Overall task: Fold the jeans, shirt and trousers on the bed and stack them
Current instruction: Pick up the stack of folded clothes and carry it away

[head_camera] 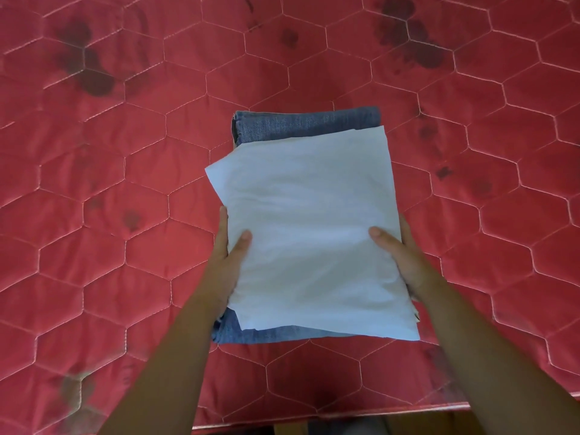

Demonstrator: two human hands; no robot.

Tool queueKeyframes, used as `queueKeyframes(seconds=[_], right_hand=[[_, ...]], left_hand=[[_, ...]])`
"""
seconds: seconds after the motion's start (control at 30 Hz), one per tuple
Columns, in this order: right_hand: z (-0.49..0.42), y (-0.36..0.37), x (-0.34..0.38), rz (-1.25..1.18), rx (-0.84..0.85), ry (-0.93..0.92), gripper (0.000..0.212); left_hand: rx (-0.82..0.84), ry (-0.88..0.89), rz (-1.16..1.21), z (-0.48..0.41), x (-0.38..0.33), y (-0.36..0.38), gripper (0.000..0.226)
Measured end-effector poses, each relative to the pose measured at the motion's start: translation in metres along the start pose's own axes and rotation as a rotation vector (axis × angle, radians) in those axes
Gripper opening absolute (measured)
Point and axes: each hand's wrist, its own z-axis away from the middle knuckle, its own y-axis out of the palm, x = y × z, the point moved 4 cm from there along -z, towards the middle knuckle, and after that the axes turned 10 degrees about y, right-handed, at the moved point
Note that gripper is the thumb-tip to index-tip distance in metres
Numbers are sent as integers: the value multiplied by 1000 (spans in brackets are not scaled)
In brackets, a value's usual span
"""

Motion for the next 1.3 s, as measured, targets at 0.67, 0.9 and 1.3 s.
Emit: queueKeyframes(seconds=[0.67,0.9,1.3], right_hand=[[183,18,129,-17,-74,-409,53],[305,11,185,28,-27,-510,50],[424,64,187,206,171,-642,59]], left_hand=[[-22,380,46,113,-218,-17,50],[-58,416,27,212,-295,-17,50],[-236,420,99,357,-304,-87,75]])
